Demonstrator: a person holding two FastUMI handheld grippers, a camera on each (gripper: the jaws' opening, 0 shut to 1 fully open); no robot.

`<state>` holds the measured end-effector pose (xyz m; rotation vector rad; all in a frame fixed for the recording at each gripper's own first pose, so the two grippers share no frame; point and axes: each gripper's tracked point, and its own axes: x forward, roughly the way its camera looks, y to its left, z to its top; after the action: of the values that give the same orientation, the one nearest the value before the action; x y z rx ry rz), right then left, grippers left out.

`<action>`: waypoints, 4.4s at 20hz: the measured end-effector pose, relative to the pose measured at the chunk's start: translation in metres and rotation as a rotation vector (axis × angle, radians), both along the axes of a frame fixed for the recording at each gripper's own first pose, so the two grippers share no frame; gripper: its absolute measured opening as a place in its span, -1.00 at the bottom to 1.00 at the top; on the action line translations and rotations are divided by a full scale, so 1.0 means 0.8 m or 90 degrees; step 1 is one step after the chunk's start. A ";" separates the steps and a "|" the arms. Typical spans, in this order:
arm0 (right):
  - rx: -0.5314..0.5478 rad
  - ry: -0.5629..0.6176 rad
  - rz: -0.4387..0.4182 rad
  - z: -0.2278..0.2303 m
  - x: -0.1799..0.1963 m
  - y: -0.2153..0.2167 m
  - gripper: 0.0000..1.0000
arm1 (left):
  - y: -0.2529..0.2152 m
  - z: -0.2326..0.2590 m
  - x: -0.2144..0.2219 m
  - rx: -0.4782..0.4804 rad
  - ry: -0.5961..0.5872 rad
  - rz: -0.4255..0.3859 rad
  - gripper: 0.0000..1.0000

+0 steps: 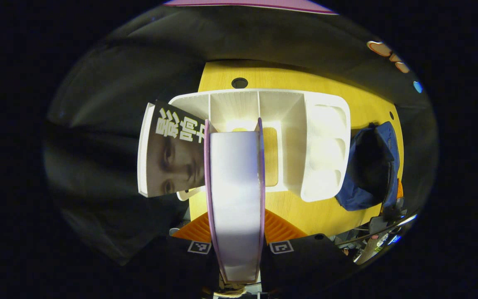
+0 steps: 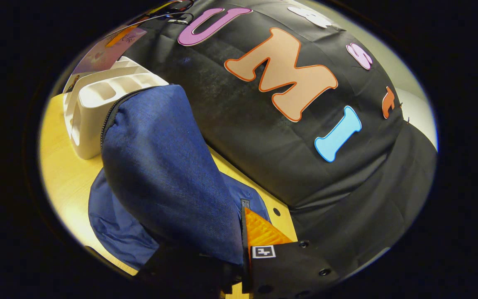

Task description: Open the schoolbag, grab two books from the bookshelf and put them into the schoolbag.

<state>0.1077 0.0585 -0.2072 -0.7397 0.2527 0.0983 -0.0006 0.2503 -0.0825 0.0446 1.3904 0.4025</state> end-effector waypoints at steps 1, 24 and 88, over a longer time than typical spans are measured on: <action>0.007 0.001 0.000 0.000 -0.001 -0.002 -0.82 | -0.003 0.008 -0.006 0.006 -0.009 0.000 -0.23; 0.157 0.048 0.067 0.025 -0.010 -0.029 -0.82 | -0.298 0.011 -0.053 -0.212 -0.290 -0.008 -0.28; 0.326 0.116 0.068 0.025 -0.021 -0.029 -0.84 | -0.231 -0.062 -0.061 -0.171 -0.494 0.000 0.89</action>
<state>0.0910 0.0354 -0.1869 -0.2332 0.3441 0.3208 -0.0497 0.0653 -0.1324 -0.3041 0.6656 0.1906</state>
